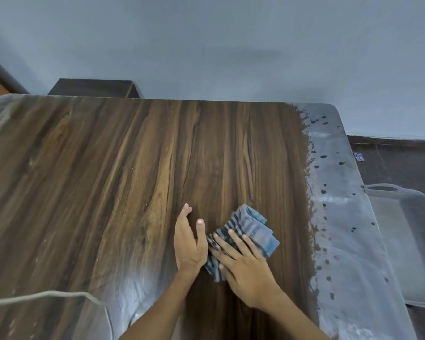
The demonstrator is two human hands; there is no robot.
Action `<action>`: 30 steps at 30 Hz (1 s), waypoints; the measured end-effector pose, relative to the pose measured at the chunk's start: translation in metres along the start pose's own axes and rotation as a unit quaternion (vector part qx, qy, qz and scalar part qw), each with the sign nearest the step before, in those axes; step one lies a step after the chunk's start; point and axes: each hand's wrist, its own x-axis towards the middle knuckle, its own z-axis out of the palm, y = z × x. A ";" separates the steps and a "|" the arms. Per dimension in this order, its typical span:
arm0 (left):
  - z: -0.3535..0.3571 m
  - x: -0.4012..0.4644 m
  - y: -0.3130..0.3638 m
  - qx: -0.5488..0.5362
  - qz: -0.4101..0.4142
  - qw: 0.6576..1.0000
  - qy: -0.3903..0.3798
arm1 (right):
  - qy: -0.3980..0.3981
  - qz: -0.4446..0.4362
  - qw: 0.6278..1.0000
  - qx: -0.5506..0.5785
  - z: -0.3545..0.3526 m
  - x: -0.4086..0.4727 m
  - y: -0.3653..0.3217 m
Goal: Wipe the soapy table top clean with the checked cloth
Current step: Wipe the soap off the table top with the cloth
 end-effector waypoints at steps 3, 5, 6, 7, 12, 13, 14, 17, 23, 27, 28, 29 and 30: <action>-0.003 -0.003 0.002 -0.004 -0.008 1.000 -0.009 | 0.009 0.037 0.999 -0.024 -0.009 -0.026 0.019; -0.006 -0.004 0.004 -0.011 -0.015 1.000 -0.011 | 0.012 0.071 0.996 -0.052 -0.018 -0.017 0.043; -0.008 -0.004 0.004 -0.017 -0.017 1.000 -0.013 | 0.014 0.093 0.994 -0.065 -0.024 -0.005 0.057; -0.011 -0.006 0.004 -0.023 -0.019 0.999 -0.016 | 0.015 0.118 0.990 -0.073 -0.030 0.011 0.071; -0.023 -0.020 -0.008 -0.022 0.003 0.999 -0.034 | 0.061 0.247 0.967 -0.022 -0.042 0.110 0.097; -0.025 -0.022 -0.011 -0.021 0.005 0.999 -0.035 | 0.074 0.259 0.963 -0.011 -0.041 0.130 0.092; -0.027 -0.024 -0.014 -0.024 0.005 0.999 -0.036 | 0.085 0.260 0.962 -0.002 -0.040 0.149 0.085; -0.031 -0.029 -0.017 -0.036 0.002 0.999 -0.024 | 0.093 0.224 0.970 0.010 -0.036 0.185 0.052; -0.036 -0.035 -0.021 -0.034 -0.017 0.998 0.052 | 0.066 0.055 0.996 0.003 -0.009 0.141 -0.023; -0.039 -0.038 -0.021 -0.010 -0.018 0.999 0.051 | 0.068 0.004 0.998 0.007 0.012 0.075 -0.049; -0.041 -0.040 -0.021 -0.004 -0.012 0.999 0.043 | 0.067 0.004 0.998 0.005 0.017 0.056 -0.051; -0.042 -0.043 -0.022 0.006 -0.007 0.999 0.034 | 0.064 0.005 0.998 0.005 0.022 0.037 -0.052; -0.043 -0.045 -0.023 0.021 0.000 1.000 0.023 | 0.061 0.005 0.998 0.003 0.027 0.020 -0.051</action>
